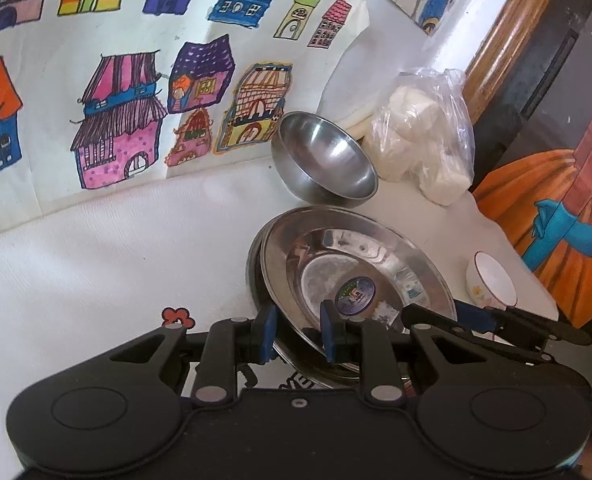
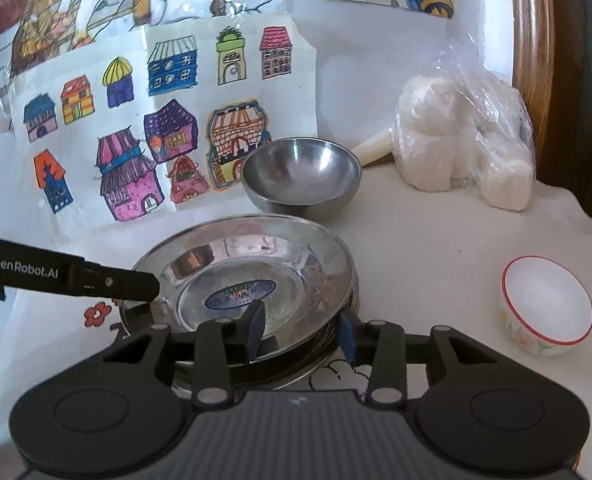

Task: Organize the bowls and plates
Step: 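Open both tools and withdraw them from the small plate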

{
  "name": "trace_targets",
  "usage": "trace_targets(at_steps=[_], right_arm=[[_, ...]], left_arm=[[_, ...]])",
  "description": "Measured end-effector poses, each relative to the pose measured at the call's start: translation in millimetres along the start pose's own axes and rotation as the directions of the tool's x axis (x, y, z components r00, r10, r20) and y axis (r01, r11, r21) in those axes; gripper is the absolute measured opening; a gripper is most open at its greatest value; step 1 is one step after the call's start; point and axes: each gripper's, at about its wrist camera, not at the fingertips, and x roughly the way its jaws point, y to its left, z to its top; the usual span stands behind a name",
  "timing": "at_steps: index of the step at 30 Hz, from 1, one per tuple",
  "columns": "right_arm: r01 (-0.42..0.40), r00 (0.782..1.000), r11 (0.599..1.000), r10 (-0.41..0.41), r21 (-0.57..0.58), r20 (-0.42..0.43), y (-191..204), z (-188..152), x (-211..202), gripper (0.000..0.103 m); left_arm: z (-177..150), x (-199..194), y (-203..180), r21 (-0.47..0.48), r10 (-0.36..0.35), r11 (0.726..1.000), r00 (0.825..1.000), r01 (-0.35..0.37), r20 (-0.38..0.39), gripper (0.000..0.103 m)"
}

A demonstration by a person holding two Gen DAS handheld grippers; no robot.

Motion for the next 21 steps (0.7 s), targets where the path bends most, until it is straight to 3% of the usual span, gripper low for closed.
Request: trace_targets(at_steps=[7, 10, 13, 16, 17, 19, 21], right_arm=[[0.035, 0.999, 0.998, -0.035, -0.054, -0.010, 10, -1, 2, 0.052], [0.071, 0.997, 0.992, -0.073, -0.101, -0.012, 15, -2, 2, 0.064], [0.091, 0.996, 0.984, -0.094, -0.150, -0.009, 20, -6, 2, 0.066], [0.108, 0.994, 0.978, -0.111, -0.178, -0.005, 24, -8, 2, 0.077], [0.118, 0.993, 0.974, -0.118, -0.191, 0.013, 26, -9, 1, 0.085], [0.124, 0.992, 0.969, -0.117, -0.213, 0.044, 28, -9, -4, 0.090], [0.114, 0.993, 0.969, -0.105, -0.220, 0.055, 28, -8, -7, 0.091]], left_arm=[[-1, -1, 0, 0.014, 0.010, 1.000, 1.000, -0.010, 0.002, 0.027], [-1, 0, 0, 0.022, 0.019, 1.000, 1.000, -0.019, 0.009, 0.029], [-1, 0, 1, 0.017, 0.021, 1.000, 1.000, -0.021, 0.011, 0.032], [-1, -2, 3, 0.008, 0.026, 1.000, 0.999, -0.026, 0.022, 0.042], [-1, -4, 3, 0.006, 0.028, 1.000, 0.999, -0.029, 0.028, 0.048], [1, -7, 3, 0.004, 0.035, 0.999, 0.998, -0.035, 0.043, 0.059], [2, -9, 3, 0.003, 0.044, 0.999, 0.997, -0.044, 0.063, 0.077]])
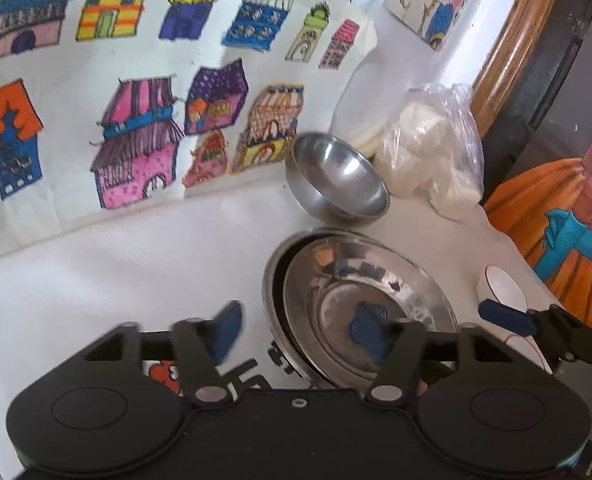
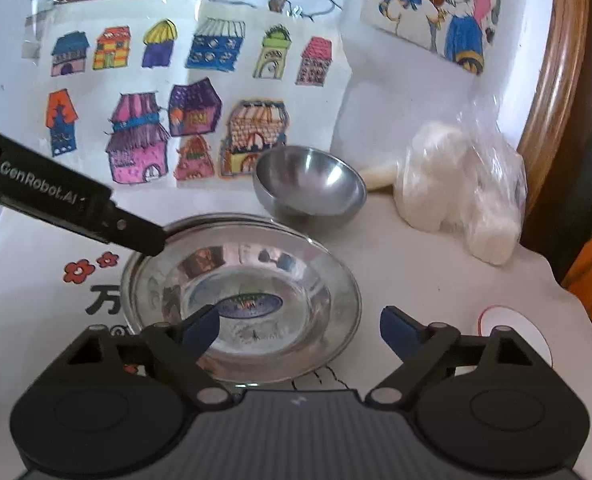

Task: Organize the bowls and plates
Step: 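Open both tools and withdraw them from the small plate, then move both tools to the deep steel bowl and close them on its rim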

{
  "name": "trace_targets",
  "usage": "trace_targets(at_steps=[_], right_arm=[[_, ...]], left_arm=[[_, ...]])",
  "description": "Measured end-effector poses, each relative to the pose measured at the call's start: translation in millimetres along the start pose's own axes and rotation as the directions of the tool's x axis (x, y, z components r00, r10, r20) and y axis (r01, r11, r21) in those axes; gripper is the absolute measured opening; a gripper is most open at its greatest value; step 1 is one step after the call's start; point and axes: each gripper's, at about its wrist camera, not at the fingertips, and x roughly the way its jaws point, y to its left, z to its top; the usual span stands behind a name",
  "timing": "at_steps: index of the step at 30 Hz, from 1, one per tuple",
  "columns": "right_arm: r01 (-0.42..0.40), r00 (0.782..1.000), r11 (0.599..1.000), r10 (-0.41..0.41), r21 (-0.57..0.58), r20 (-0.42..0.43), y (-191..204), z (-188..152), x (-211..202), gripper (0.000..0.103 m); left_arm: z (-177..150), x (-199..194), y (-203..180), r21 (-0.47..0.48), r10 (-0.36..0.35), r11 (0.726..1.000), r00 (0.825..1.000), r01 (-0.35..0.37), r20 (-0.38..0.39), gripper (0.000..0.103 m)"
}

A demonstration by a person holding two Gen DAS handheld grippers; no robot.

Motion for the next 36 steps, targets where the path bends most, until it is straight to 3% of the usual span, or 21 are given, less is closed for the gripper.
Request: trace_targets(at_steps=[3, 5, 13, 21, 28, 36], right_arm=[[-0.011, 1.000, 1.000, 0.011, 0.023, 0.024, -6, 2, -4, 0.097], [-0.016, 0.999, 0.999, 0.014, 0.046, 0.047, -13, 3, -6, 0.102], [-0.028, 0.997, 0.969, 0.010, 0.244, 0.074, -67, 21, 6, 0.103], [-0.050, 0.999, 0.856, 0.038, 0.515, 0.034, -130, 48, 59, 0.103], [-0.020, 0.998, 0.879, 0.045, 0.476, -0.040, -132, 63, 107, 0.103], [-0.009, 0.995, 0.887, 0.055, 0.462, -0.085, -122, 68, 141, 0.102]], left_arm=[[5, -4, 0, 0.002, 0.012, 1.000, 0.999, -0.012, 0.034, 0.096], [10, -4, 0, 0.008, 0.019, 1.000, 0.998, -0.019, 0.053, 0.102], [40, 30, -5, 0.056, 0.097, 0.993, 0.993, -0.101, 0.072, 0.102], [78, 77, -15, 0.048, 0.125, 0.990, 0.988, -0.130, 0.096, 0.102], [85, 113, -14, -0.024, 0.173, 0.985, 0.981, -0.171, 0.086, 0.102], [86, 126, -9, -0.090, 0.153, 0.985, 0.984, -0.145, 0.090, 0.102]])
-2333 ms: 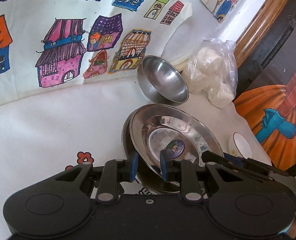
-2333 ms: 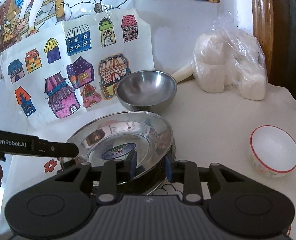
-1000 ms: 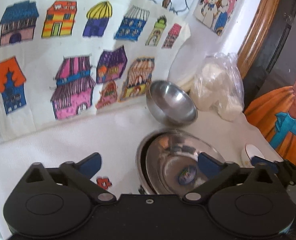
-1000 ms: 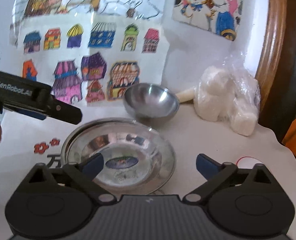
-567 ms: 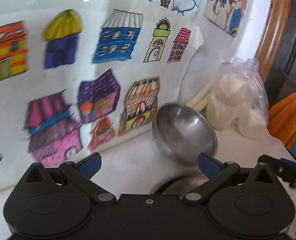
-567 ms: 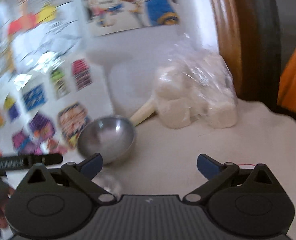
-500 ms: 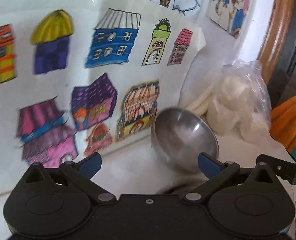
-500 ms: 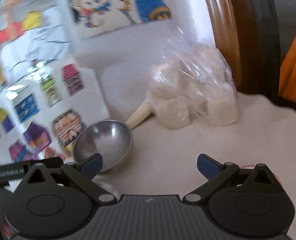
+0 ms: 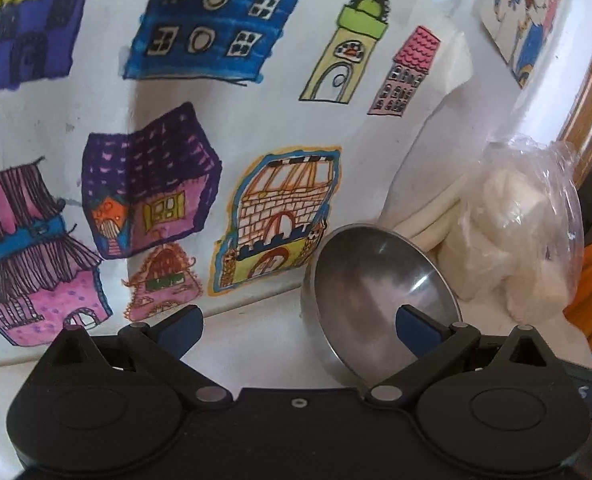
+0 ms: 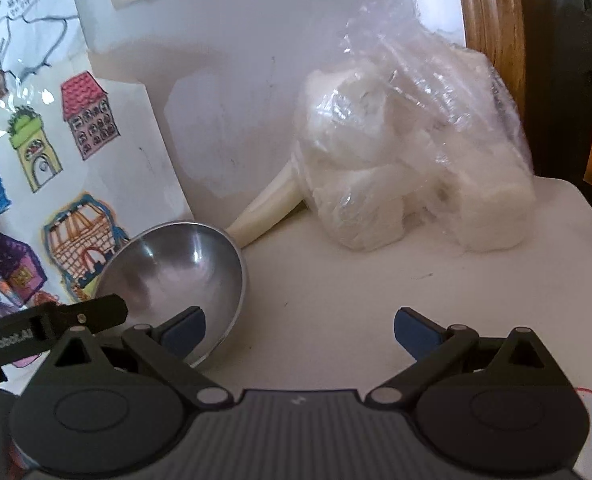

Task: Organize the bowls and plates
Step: 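Move both tools to the deep steel bowl and close them on its rim, then lift the deep steel bowl with both tools and carry it beside the plate stack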

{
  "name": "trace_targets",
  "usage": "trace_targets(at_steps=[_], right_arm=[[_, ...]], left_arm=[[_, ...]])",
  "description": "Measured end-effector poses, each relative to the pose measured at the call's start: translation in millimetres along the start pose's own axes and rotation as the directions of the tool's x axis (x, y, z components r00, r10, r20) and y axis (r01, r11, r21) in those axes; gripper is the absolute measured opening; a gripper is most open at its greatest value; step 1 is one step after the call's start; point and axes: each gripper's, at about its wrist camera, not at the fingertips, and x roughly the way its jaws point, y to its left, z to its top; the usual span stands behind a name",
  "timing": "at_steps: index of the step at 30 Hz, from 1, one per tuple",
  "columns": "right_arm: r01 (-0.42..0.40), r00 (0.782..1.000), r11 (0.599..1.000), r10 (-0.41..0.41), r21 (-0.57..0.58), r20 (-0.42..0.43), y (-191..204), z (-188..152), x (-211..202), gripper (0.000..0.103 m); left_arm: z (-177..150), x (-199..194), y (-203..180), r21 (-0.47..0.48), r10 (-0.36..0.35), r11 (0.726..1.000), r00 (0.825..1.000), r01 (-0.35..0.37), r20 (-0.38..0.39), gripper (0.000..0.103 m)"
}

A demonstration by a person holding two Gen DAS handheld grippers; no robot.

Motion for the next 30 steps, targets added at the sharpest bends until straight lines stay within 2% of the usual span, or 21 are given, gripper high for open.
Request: trace_targets(at_steps=[4, 8, 13, 15, 20, 23, 30], right_arm=[[0.023, 1.000, 1.000, -0.023, -0.009, -0.018, 4, 1, 11, 0.089], [0.011, 0.999, 1.000, -0.011, 0.005, -0.035, 8, 0, 17, 0.079], [-0.015, 0.999, 1.000, 0.016, 0.018, -0.044, 13, -1, 21, 0.066], [-0.031, 0.998, 0.999, 0.032, 0.026, -0.044, 15, -1, 23, 0.057], [-0.034, 0.999, 0.999, 0.035, 0.022, -0.032, 22, 0, 24, 0.030], [-0.047, 0.998, 0.998, 0.049, 0.032, -0.048, 22, 0, 27, 0.022], [-0.060, 0.998, 0.996, 0.061, 0.064, -0.015, 15, -5, 16, 0.019]], left_arm=[[0, 3, 0, -0.010, -0.011, 1.000, 1.000, 0.011, 0.012, 0.100], [0, 3, -2, -0.004, -0.023, 1.000, 1.000, 0.023, 0.013, 0.089], [3, 7, -3, -0.024, -0.077, 0.997, 0.997, 0.077, -0.003, 0.063], [4, 8, -3, -0.035, -0.115, 0.993, 0.993, 0.114, -0.018, 0.044], [3, 9, -8, -0.033, -0.144, 0.989, 0.989, 0.143, -0.032, 0.027], [3, 10, -10, -0.038, -0.160, 0.987, 0.986, 0.159, -0.050, 0.027], [1, 5, -13, -0.022, -0.165, 0.986, 0.985, 0.164, -0.052, 0.027]])
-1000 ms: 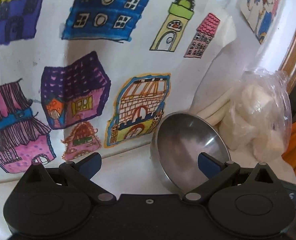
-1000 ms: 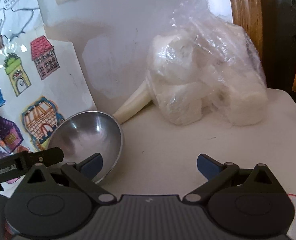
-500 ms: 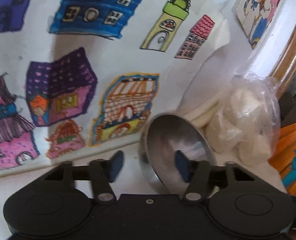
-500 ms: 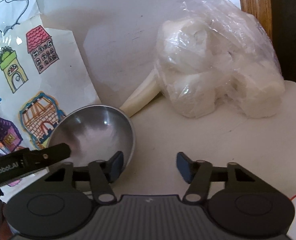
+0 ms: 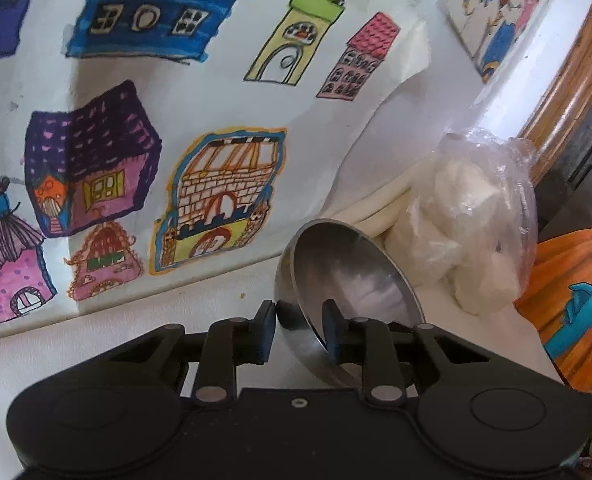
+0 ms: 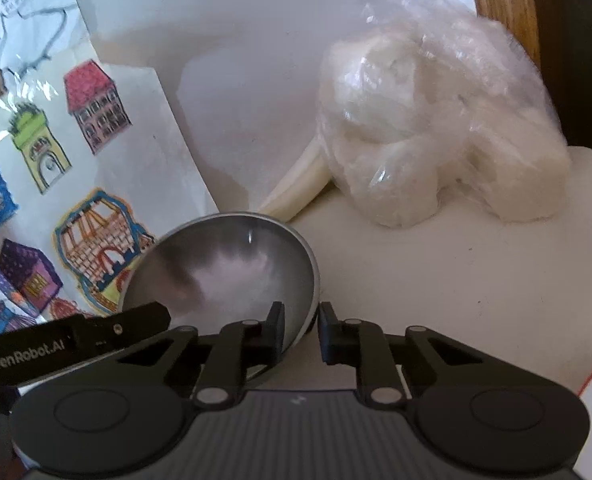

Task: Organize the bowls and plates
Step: 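Lift the deep steel bowl with both tools and carry it beside the plate stack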

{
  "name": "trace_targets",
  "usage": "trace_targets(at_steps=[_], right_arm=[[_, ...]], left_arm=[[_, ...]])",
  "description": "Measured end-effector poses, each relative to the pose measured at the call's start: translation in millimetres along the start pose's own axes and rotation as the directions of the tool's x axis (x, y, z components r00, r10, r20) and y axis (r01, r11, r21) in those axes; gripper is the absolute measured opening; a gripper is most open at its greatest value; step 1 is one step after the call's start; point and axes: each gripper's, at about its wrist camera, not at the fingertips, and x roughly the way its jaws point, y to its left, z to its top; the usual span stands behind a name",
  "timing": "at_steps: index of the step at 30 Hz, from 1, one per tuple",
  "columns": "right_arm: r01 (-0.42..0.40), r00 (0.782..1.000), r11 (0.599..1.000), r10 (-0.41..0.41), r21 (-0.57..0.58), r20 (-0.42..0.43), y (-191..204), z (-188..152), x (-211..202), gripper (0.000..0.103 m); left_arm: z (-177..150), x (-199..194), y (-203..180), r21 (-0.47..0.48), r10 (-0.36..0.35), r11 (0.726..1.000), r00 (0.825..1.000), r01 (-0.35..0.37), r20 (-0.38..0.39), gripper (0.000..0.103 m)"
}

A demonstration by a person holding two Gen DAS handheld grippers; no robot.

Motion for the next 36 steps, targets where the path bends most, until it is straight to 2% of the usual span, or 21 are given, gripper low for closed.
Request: trace_targets(at_steps=[8, 16, 20, 26, 31, 36], right_arm=[[-0.032, 0.992, 0.998, 0.037, -0.050, 0.124, 9, 4, -65, 0.019], [-0.056, 0.983, 0.993, 0.073, -0.103, 0.169, 19, -16, -142, 0.019], [-0.065, 0.983, 0.990, 0.085, -0.123, 0.162, 27, -38, -184, 0.019], [-0.071, 0.991, 0.989, 0.084, -0.133, 0.100, 31, -88, -231, 0.020], [-0.085, 0.994, 0.989, 0.092, -0.122, 0.056, 31, -130, -256, 0.020], [-0.105, 0.994, 0.987, 0.102, -0.120, -0.025, 30, -170, -271, 0.020]], left_arm=[[-1, -56, -15, 0.051, -0.066, 0.997, 0.994, 0.061, 0.085, 0.025], [-23, -131, -28, 0.109, -0.135, 0.987, 0.984, 0.122, 0.116, 0.024], [-49, -166, -25, 0.124, -0.186, 0.977, 0.979, 0.175, 0.080, 0.024], [-99, -207, -17, 0.140, -0.217, 0.967, 0.976, 0.212, 0.017, 0.024], [-139, -230, -5, 0.144, -0.227, 0.963, 0.973, 0.229, -0.025, 0.024], [-177, -246, 12, 0.135, -0.222, 0.962, 0.968, 0.237, -0.116, 0.024]])
